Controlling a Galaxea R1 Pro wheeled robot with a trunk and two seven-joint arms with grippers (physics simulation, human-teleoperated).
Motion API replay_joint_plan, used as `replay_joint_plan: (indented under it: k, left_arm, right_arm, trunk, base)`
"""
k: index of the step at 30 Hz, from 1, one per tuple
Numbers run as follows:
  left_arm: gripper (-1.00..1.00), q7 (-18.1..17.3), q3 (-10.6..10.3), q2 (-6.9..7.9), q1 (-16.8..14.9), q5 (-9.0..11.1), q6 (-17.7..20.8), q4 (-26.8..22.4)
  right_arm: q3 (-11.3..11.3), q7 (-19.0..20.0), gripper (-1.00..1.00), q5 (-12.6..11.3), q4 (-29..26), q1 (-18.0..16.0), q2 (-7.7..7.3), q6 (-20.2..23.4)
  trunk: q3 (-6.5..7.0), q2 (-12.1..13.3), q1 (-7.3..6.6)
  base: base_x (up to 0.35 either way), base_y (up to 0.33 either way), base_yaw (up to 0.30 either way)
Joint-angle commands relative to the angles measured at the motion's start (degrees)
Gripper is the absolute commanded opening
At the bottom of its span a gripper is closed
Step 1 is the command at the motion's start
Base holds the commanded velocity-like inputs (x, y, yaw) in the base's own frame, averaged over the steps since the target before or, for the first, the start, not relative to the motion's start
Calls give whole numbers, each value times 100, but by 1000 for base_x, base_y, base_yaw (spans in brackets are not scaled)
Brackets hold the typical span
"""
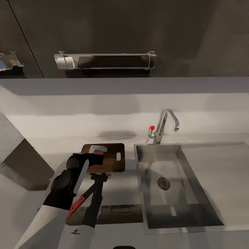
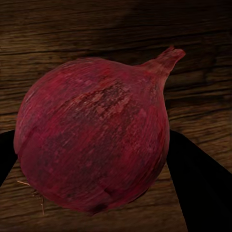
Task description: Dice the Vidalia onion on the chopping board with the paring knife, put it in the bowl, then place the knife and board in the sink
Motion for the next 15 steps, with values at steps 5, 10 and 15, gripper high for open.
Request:
replay_joint_plan:
  k: [5,10,15]
  left_arm:
    - [-100,6,5,0,-2,-73,30,-9]
    - [-100,6,5,-2,-2,-74,28,-36]
    - [-100,6,-3,2,-2,-73,28,-65]
  right_arm:
    - [49,-36,100,-39,2,-5,-2,-19]
    - [49,-36,100,-39,2,-5,-2,-19]
    - [49,-36,100,-39,2,-5,-2,-19]
  trunk:
    - [-11,-9,4]
    - [-11,-9,4]
    - [-10,-9,4]
  base:
    - [0,0,0]
    - [0,0,0]
    - [0,0,0]
